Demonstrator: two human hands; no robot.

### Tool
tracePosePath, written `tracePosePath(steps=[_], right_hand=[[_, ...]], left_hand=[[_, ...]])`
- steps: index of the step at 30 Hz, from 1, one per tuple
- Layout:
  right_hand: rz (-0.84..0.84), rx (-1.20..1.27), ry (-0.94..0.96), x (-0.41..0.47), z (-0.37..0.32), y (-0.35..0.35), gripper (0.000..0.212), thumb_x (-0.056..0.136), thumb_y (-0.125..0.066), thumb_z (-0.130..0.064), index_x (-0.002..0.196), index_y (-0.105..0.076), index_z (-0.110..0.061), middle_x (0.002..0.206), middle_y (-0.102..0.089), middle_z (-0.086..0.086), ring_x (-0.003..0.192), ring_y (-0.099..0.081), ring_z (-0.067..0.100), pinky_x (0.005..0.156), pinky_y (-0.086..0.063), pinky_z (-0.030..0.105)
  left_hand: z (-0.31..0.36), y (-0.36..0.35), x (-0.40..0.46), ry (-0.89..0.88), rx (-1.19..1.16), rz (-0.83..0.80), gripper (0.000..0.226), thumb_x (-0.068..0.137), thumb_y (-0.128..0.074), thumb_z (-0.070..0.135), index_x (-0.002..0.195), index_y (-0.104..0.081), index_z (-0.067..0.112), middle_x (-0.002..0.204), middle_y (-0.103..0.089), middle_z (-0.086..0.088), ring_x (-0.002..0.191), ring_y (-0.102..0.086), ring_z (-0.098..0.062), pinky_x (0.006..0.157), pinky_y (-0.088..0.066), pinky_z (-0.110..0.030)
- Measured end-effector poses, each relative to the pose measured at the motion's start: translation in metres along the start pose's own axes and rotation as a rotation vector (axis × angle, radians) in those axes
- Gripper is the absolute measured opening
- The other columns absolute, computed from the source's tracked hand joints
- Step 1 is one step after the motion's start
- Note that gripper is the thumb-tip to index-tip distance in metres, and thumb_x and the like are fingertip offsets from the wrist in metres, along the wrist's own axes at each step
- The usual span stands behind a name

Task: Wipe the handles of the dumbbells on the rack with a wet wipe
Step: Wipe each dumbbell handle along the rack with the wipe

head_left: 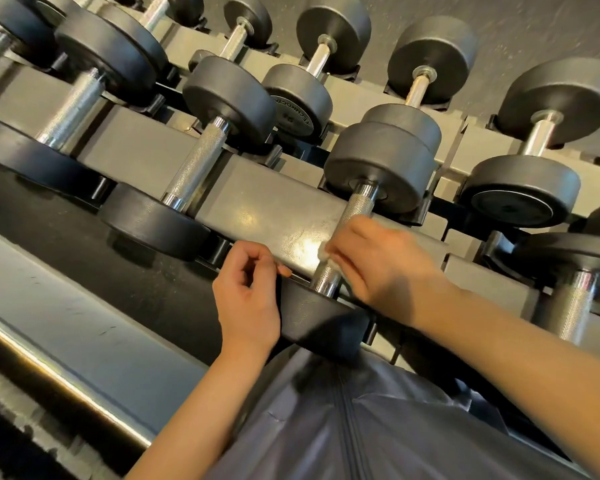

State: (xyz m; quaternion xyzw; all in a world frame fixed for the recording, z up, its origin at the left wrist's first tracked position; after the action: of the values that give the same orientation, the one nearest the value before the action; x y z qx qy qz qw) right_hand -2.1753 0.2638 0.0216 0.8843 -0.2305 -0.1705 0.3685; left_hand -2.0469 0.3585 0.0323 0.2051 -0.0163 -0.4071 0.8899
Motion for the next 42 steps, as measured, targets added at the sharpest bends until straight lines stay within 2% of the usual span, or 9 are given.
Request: tracePosePath(steps=[5,8,12,15,20,30,36,39,42], right_hand=[[0.246,-0.188,-0.022,0.018,0.018,0.024,0.032,0.093,-0.043,-0.025,0.090,-0.065,-0.002,0.083,-0.058,0.016,0.053,-0.055,0.029,0.045,-0.048,0.031],[0.285,-0.204,-0.040,0.020,0.026,0.027,0.019,0.091,-0.056,-0.019,0.092,-0.067,-0.002,0.083,-0.056,0.014,0.055,-0.053,0.026,0.046,-0.046,0.030],[0.246,0.020,-0.145,0.015,0.033,0.021,0.022,0.091,-0.061,-0.027,0.106,-0.066,-0.012,0.095,-0.054,0.004,0.081,-0.053,0.017,0.069,-0.039,0.025],[0.264,0.057,-0.232,0.019,0.034,0.021,0.017,0.093,-0.059,-0.028,0.096,-0.068,-0.014,0.089,-0.057,-0.001,0.081,-0.055,0.015,0.070,-0.035,0.022],[0.044,0.289,-0.037,-0.007,-0.005,-0.011,0.017,0.086,-0.061,-0.030,0.087,-0.073,-0.018,0.083,-0.062,-0.006,0.077,-0.057,0.007,0.072,-0.044,0.021],[0.484,-0.266,-0.142,0.021,0.034,0.024,0.024,0.089,-0.049,-0.022,0.091,-0.066,-0.005,0.082,-0.058,0.012,0.059,-0.058,0.027,0.046,-0.050,0.032],[0.322,0.074,-0.205,-0.003,0.022,0.010,0.011,0.091,-0.062,-0.022,0.095,-0.069,-0.015,0.093,-0.061,-0.001,0.086,-0.055,0.011,0.073,-0.046,0.021],[0.146,0.325,-0.112,-0.024,0.009,-0.008,0.008,0.086,-0.066,-0.024,0.091,-0.071,-0.019,0.089,-0.060,-0.013,0.085,-0.056,0.000,0.076,-0.045,0.014],[0.191,0.374,-0.116,-0.027,0.012,-0.009,0.008,0.086,-0.066,-0.023,0.092,-0.072,-0.020,0.089,-0.061,-0.012,0.084,-0.056,0.001,0.075,-0.044,0.013]], left_hand=[[0.002,-0.001,0.000,-0.008,0.037,-0.010,0.015,0.082,-0.046,0.029,0.072,-0.054,0.022,0.064,-0.059,0.009,0.066,-0.058,-0.017,0.067,-0.046,-0.027],[0.001,-0.001,0.000,-0.009,0.037,-0.015,0.014,0.081,-0.047,0.029,0.072,-0.055,0.022,0.065,-0.059,0.007,0.067,-0.058,-0.019,0.068,-0.046,-0.025],[0.000,-0.001,0.001,-0.016,0.027,-0.022,0.014,0.082,-0.047,0.030,0.072,-0.055,0.022,0.065,-0.058,0.003,0.067,-0.058,-0.014,0.068,-0.046,-0.021],[0.003,-0.004,0.000,-0.046,0.037,-0.036,0.014,0.081,-0.046,0.027,0.072,-0.054,0.021,0.065,-0.057,0.004,0.065,-0.056,-0.004,0.067,-0.043,-0.013],[0.003,-0.006,0.000,-0.055,0.020,-0.061,0.014,0.080,-0.045,0.027,0.070,-0.053,0.021,0.067,-0.057,0.013,0.065,-0.055,-0.002,0.065,-0.041,-0.010],[0.002,-0.008,0.002,-0.073,0.046,-0.132,0.019,0.080,-0.043,0.034,0.069,-0.051,0.021,0.068,-0.055,0.009,0.066,-0.050,-0.004,0.064,-0.038,-0.010],[0.002,-0.009,-0.001,-0.085,0.078,-0.143,0.022,0.081,-0.043,0.037,0.068,-0.051,0.021,0.070,-0.055,0.003,0.065,-0.050,-0.008,0.062,-0.037,-0.011],[0.002,-0.011,-0.002,-0.076,0.072,-0.145,0.022,0.081,-0.043,0.038,0.068,-0.050,0.022,0.069,-0.055,0.005,0.064,-0.050,-0.007,0.060,-0.037,-0.012],[0.004,-0.012,-0.002,-0.075,0.075,-0.155,0.024,0.081,-0.043,0.039,0.070,-0.052,0.020,0.070,-0.056,0.005,0.064,-0.051,-0.008,0.059,-0.038,-0.014]])
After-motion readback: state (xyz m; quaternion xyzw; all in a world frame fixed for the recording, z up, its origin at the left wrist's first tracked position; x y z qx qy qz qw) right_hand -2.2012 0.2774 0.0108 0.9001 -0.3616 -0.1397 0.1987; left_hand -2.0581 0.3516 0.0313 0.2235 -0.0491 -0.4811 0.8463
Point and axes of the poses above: each hand's wrist, its own x-axis towards the middle knuckle, its own y-axis out of the back of the hand, z = x × y, the point moved 7 cm from there along x, towards the middle knuckle
